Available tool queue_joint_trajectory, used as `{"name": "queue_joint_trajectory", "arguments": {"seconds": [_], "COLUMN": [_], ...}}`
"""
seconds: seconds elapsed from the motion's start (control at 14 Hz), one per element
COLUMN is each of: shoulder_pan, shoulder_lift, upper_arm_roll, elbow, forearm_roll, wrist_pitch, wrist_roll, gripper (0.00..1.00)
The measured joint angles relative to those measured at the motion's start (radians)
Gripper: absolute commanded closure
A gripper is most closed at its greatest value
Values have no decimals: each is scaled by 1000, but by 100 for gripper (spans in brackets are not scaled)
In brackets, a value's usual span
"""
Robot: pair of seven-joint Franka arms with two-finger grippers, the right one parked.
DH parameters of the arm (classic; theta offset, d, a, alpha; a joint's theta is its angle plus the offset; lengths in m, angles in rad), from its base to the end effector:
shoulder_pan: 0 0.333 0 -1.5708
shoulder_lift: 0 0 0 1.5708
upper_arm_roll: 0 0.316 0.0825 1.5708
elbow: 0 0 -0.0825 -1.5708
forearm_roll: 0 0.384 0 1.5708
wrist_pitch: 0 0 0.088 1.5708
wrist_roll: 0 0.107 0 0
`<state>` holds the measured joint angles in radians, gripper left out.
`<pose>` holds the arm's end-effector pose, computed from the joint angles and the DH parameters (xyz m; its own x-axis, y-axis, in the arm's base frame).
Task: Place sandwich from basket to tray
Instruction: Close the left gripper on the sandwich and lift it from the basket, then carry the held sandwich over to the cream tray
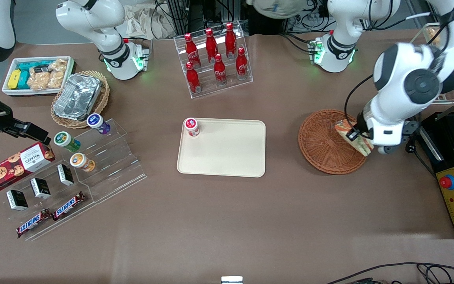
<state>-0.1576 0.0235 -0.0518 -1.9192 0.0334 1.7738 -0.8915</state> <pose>0.5351 -0.1106 0.4641 0.7757 0.6257 -0.0824 0.6111 -0.7773 -0.1496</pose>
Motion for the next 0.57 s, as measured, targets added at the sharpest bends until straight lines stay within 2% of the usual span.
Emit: {"name": "queue_joint_trajectory", "arguments": {"seconds": [0.21, 0.57], "shoulder_pan": [-2, -7], "shoulder_lift": [-3, 1], "upper_arm_roll": [-1, -62], "elbow": [141, 156], "forearm_roll": [0, -1], "wrist_pitch": [-168, -183], "wrist_roll": [66, 89], "gripper": [100, 100]}}
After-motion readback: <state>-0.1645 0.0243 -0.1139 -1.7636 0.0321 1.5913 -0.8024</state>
